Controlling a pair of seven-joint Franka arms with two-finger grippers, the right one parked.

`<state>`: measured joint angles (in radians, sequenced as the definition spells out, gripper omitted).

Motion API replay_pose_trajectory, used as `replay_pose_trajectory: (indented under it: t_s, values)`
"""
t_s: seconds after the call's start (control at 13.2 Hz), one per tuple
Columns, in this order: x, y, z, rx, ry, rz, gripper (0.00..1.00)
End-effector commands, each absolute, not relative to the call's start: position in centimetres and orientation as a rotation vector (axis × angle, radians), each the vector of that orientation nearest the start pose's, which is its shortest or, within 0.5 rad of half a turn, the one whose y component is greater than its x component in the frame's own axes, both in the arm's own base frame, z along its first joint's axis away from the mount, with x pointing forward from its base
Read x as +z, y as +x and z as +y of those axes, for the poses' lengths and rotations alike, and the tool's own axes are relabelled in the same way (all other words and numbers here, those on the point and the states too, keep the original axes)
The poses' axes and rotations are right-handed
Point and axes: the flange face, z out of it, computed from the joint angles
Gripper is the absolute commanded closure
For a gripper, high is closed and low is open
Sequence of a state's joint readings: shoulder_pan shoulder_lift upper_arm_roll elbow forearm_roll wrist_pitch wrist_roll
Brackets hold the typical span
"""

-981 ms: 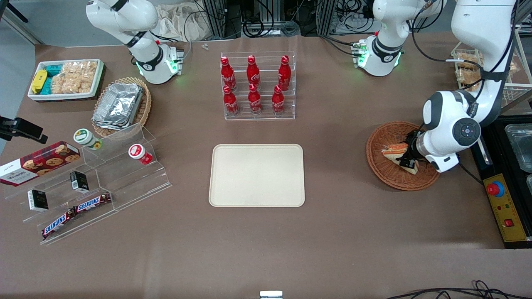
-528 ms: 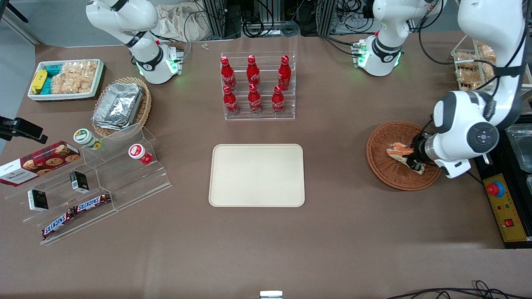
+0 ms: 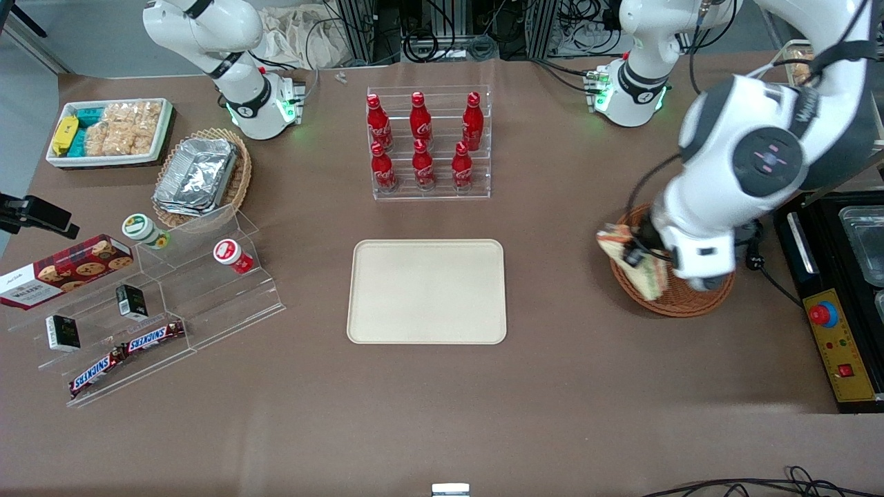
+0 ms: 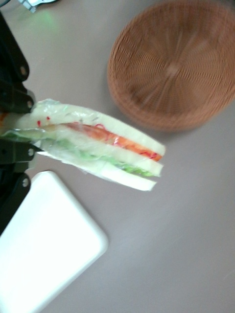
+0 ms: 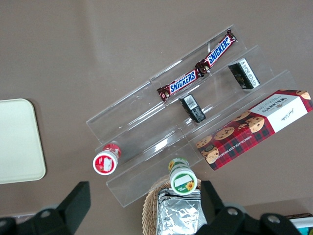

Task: Place sandwich from basket to tray
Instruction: 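Carry the held sandwich with the left gripper over the cream tray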

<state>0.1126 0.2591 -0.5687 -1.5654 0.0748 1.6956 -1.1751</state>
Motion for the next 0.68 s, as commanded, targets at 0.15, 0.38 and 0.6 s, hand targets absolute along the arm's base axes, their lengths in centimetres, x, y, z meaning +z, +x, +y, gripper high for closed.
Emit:
replay_pose_trajectory:
  t_s: [0.15, 0.38, 0.6]
  values:
    - [47.0, 57.0, -36.4, 0.115, -3.142, -0.581, 1.00]
    - [39.7, 57.2, -41.8, 0.090, -3.221, -0.478, 1.00]
    - [31.7, 57.3, -43.4, 0.052, -3.159, -0.338, 1.00]
